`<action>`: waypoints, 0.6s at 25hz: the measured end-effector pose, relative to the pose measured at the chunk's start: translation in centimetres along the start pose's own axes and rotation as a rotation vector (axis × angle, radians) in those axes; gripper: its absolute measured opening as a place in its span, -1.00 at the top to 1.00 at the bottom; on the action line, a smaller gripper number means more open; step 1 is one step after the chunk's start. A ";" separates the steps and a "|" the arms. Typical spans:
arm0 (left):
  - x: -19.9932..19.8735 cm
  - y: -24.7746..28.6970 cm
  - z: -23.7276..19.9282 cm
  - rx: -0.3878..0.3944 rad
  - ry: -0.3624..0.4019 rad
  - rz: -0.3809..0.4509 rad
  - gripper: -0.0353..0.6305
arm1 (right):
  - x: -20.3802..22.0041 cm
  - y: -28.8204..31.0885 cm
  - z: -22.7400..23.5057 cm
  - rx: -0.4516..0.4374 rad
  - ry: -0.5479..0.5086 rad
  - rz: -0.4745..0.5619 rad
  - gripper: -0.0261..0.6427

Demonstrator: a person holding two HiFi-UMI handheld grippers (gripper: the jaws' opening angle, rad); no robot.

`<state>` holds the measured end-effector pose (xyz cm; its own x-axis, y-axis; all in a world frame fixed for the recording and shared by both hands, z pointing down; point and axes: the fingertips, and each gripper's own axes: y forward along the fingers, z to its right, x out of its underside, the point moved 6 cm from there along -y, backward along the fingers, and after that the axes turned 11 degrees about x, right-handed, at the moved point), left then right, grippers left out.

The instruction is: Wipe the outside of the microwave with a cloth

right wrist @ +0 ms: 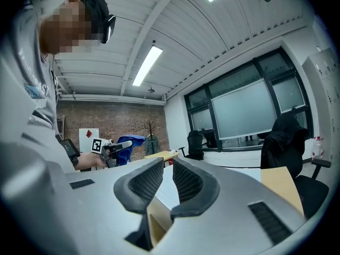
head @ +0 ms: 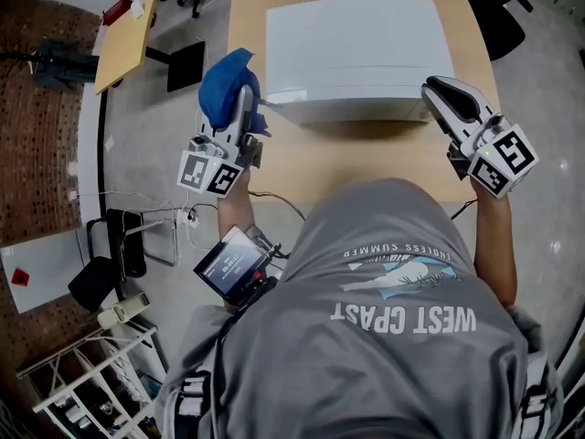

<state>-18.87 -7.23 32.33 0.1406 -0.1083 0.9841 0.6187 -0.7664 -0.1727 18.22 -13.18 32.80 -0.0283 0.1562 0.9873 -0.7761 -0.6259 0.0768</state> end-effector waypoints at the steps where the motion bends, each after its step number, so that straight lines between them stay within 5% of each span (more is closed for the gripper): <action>1: -0.2 0.2 -0.1 0.003 0.003 0.003 0.74 | -0.3 0.0 0.1 0.002 -0.004 0.002 0.72; 15: 0.5 -1.0 -0.7 -0.031 0.006 0.001 0.73 | 1.1 2.5 -0.5 -0.053 -0.005 -0.030 0.75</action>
<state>-19.90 -6.95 33.02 0.1366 -0.1122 0.9843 0.5946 -0.7854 -0.1720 15.90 -14.17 33.97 -0.0016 0.1705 0.9854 -0.8087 -0.5798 0.0990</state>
